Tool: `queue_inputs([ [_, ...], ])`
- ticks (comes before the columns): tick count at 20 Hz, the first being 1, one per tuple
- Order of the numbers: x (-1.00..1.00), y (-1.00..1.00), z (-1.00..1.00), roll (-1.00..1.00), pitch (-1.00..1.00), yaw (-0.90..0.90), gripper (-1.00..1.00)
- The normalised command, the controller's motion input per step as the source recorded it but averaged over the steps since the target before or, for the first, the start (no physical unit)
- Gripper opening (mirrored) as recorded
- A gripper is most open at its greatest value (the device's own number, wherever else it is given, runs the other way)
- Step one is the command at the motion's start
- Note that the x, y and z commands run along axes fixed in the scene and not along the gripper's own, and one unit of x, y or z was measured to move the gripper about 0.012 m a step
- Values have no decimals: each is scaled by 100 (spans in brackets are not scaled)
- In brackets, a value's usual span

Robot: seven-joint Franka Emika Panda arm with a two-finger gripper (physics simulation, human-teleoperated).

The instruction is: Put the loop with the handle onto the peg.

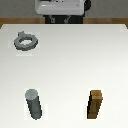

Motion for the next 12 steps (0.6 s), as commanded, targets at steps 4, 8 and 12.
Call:
queue_inputs([
  [4, 0, 0, 0, 0, 0, 0, 100],
  [8, 0, -25, 0, 0, 0, 0, 100],
  [12, 0, -100, 0, 0, 0, 0, 100],
])
